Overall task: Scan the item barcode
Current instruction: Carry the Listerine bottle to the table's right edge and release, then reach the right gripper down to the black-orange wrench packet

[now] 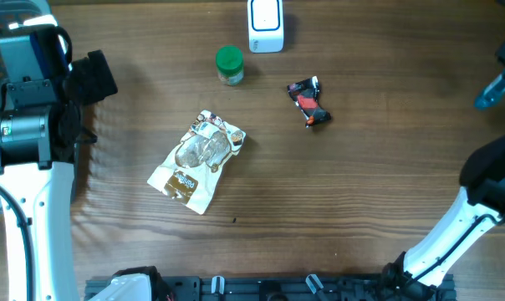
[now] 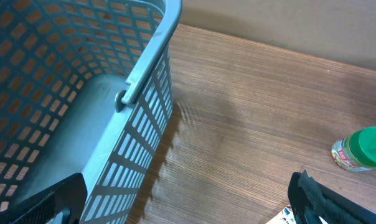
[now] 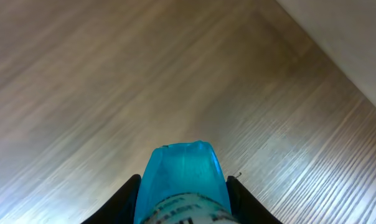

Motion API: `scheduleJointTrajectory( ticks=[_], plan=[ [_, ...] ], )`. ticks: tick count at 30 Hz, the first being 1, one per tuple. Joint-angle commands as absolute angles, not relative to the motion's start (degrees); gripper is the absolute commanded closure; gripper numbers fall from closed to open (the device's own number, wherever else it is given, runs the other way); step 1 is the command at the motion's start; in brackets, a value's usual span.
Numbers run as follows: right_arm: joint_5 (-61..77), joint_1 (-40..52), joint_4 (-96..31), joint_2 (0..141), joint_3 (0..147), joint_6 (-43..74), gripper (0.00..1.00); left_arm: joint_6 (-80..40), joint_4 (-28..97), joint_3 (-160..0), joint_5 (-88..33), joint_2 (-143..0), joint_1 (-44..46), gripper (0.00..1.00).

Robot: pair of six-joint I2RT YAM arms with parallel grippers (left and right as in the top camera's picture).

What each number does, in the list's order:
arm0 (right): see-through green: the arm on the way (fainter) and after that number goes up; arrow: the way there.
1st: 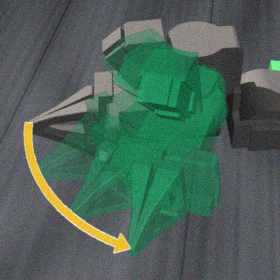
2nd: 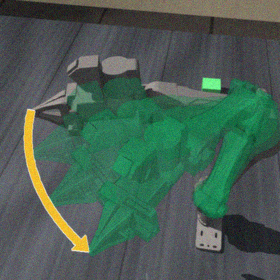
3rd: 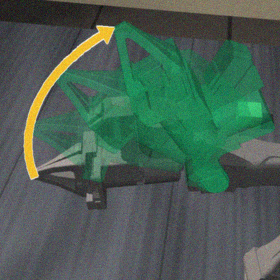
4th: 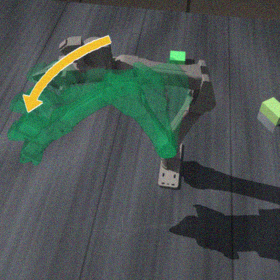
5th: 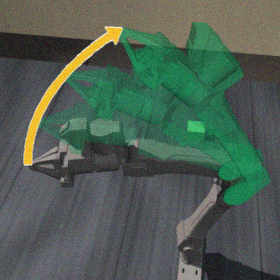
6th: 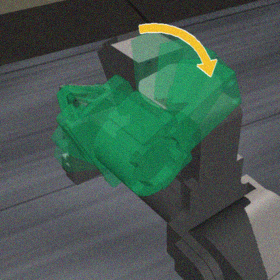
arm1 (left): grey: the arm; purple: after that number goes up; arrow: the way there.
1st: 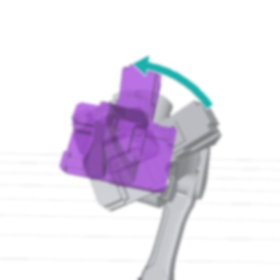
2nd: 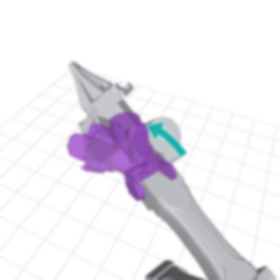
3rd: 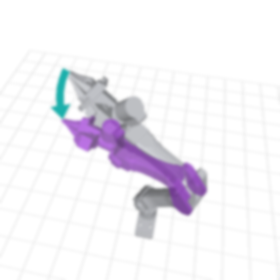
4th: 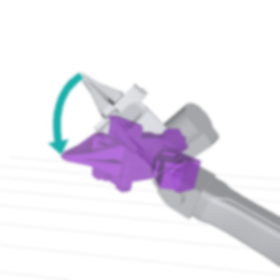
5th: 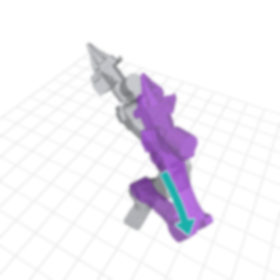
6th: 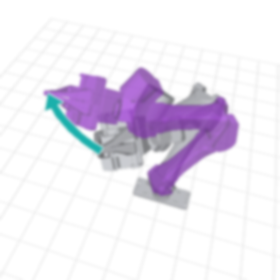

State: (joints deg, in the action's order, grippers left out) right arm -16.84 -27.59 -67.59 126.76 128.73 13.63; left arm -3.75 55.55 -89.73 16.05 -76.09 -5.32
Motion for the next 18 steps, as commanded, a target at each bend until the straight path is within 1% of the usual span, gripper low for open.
scheduleJointTrajectory(
  ticks=[1, 6, 9, 10, 14, 16, 17, 18],
  plan=[
    [-16.99, -32.42, -64.42, 127.72, 125.73, 11.99, 0.64, -3.46, 55.37, -90.06, 16.36, -75.42, -5.69, 0.00],
    [-17.04, -37.17, -61.01, 127.74, 122.28, 10.31, 0.61, -3.46, 55.40, -90.06, 16.36, -75.42, -5.69, 0.00],
    [-17.02, -38.92, -60.99, 127.72, 122.28, 10.28, 0.54, -3.46, 55.40, -90.06, 16.36, -75.42, -5.69, 0.00],
    [-17.02, -39.20, -61.14, 127.72, 122.28, 10.31, 0.48, -3.46, 55.40, -90.06, 16.36, -75.42, -5.69, 0.00],
    [-15.59, -39.11, -62.24, 127.72, 122.28, 10.52, 0.46, -3.46, 55.37, -90.06, 16.36, -75.42, -5.69, 0.00],
    [-14.87, -38.96, -63.26, 127.61, 122.28, 10.63, 0.42, -3.46, 55.40, -90.08, 16.36, -75.42, -5.69, 0.00],
    [-14.90, -38.83, -63.81, 127.31, 122.30, 10.61, 0.36, -3.46, 55.40, -90.08, 16.36, -75.42, -5.69, 0.00],
    [-14.87, -38.57, -64.16, 126.74, 122.30, 10.63, 0.22, -3.46, 55.37, -90.08, 16.36, -75.42, -5.69, 0.00]
  ],
)
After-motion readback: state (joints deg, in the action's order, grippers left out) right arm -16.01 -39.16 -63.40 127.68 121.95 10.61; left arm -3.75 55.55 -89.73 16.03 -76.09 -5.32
